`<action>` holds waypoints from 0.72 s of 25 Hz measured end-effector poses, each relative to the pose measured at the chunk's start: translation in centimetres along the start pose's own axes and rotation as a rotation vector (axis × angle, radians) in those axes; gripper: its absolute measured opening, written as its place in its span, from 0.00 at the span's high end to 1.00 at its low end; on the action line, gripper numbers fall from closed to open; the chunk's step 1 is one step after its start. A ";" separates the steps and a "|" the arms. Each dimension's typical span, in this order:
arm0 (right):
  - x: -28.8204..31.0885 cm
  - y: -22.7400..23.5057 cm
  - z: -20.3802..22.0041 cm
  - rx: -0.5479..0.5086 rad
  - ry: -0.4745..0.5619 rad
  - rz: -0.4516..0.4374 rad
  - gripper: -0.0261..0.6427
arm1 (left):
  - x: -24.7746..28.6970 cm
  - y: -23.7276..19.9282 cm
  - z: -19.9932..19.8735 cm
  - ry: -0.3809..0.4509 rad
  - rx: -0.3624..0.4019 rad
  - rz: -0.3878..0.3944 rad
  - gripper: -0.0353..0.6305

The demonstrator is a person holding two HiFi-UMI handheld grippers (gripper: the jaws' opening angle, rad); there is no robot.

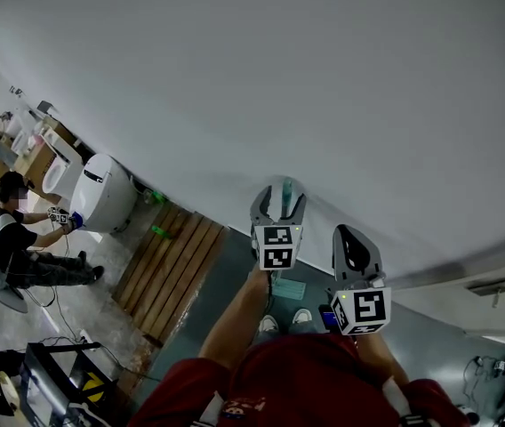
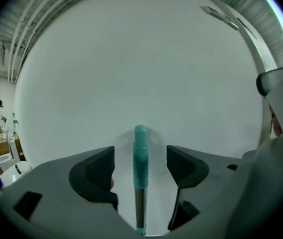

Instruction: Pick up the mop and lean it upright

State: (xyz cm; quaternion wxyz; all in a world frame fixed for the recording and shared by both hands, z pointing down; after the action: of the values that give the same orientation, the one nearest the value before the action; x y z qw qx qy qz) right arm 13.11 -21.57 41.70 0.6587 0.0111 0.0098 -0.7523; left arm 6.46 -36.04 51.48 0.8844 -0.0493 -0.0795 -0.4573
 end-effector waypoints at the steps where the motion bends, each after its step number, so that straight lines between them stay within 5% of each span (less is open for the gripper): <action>1: 0.0 0.1 0.0 -0.001 -0.001 0.001 0.93 | 0.3 -0.1 0.2 -0.003 0.003 -0.002 0.45; 18: -0.2 0.6 0.5 -0.006 -0.018 0.003 0.93 | 1.6 -0.5 1.0 -0.012 0.027 0.021 0.45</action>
State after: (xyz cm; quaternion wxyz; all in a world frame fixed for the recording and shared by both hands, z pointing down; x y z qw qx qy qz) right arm 13.78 -21.45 42.22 0.6599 0.0023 0.0060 -0.7514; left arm 6.81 -37.45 52.72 0.8893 -0.0407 -0.0905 -0.4464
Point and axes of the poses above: the fingertips, and each gripper's own axes: x forward along the fingers, y to its right, z out of its underside, the point moved 1 cm from there along -x, backward along the fingers, and after that the axes turned 5 degrees about y, right-handed, at the moved point
